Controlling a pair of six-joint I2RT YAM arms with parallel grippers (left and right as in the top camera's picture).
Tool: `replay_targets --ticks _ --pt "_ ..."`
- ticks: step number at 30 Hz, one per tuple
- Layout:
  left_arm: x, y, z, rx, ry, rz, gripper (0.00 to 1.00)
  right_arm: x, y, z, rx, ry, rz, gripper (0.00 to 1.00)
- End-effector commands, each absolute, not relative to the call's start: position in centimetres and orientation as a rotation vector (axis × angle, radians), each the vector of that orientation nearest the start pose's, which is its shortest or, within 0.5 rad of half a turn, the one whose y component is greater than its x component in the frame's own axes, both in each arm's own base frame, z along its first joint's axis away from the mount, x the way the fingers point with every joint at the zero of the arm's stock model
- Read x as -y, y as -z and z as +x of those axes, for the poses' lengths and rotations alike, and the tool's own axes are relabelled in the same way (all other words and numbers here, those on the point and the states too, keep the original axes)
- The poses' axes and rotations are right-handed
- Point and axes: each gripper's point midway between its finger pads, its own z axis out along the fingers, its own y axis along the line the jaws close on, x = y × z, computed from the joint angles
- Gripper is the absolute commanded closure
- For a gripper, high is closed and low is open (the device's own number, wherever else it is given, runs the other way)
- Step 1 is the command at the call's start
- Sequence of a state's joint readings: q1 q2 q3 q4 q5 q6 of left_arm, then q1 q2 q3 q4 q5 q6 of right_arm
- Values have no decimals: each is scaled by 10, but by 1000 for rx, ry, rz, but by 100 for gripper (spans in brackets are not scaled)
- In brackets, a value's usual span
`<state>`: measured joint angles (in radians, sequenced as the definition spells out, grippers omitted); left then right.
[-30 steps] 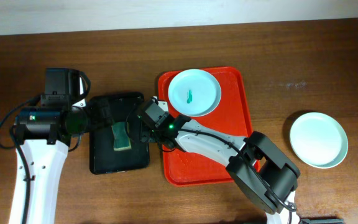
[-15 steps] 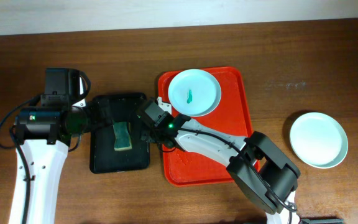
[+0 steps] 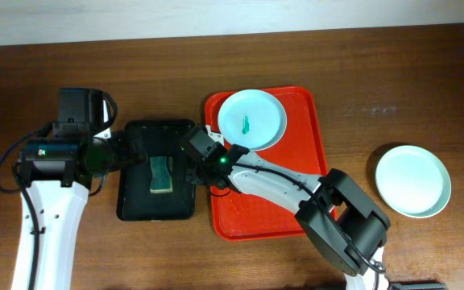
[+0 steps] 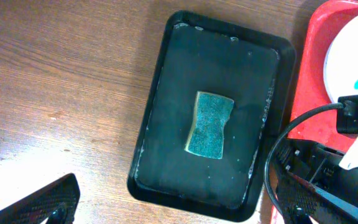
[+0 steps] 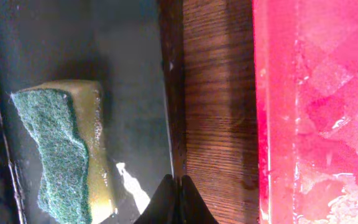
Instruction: Clean dirty plates on tray and stack at the side
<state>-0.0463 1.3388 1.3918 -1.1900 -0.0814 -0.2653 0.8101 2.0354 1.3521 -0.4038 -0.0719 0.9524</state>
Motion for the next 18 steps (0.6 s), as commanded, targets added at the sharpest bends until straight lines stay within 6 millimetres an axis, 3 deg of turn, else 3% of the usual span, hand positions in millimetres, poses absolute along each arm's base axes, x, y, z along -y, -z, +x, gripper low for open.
replay_targets --ticks 1,8,13,16,18 --pt "1 -228 305 -2662 -8 -308 1 -334 -3 321 -2857 -474 113 96" --pt "1 -228 305 -2662 -8 -308 1 -333 -2 321 -2833 -430 -163 96" --pt "1 -228 305 -2663 -8 -308 1 -331 -1 318 -2845 -419 -166 96" --pt "1 -228 305 -2662 -8 -308 1 -330 -4 318 -2847 -420 -157 81" --pt "1 -228 305 -2663 -8 -308 1 -333 -21 321 -2811 -449 -154 74"
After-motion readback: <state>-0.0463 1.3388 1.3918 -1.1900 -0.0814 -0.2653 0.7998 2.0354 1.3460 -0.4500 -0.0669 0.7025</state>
